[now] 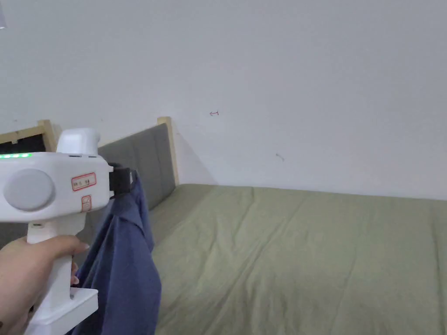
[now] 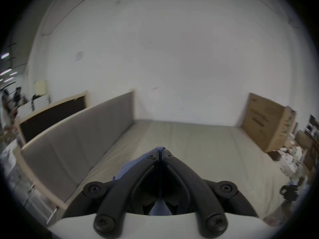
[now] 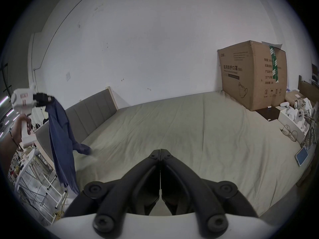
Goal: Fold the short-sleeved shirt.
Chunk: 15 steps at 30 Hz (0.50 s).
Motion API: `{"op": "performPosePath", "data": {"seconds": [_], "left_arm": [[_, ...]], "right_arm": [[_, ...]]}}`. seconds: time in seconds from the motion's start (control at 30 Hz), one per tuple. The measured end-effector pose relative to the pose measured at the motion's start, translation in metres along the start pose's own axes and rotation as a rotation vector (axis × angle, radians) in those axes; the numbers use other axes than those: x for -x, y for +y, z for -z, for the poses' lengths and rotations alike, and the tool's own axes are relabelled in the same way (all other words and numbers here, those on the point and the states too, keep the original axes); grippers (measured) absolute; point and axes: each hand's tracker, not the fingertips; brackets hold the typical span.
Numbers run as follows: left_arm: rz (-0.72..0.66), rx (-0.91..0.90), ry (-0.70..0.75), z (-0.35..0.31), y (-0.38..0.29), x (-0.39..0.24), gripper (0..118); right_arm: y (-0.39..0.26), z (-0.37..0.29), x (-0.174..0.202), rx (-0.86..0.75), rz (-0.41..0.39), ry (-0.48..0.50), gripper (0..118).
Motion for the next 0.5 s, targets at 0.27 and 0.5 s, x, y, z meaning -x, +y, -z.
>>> {"op": "performPosePath", "data": {"seconds": [0.27, 0.5], "left_arm": [[0.084, 0.034, -0.476, 0.012, 0.010, -0.184, 1], [0.073, 0.368, -0.619, 0.101, -0.085, -0.305, 1]], "right_arm": [[0.006, -0.019, -0.036, -0.051, 0.034, -0.075, 0], [0.001, -0.033, -0.082, -0.049, 0.094, -0.188, 0]]}}
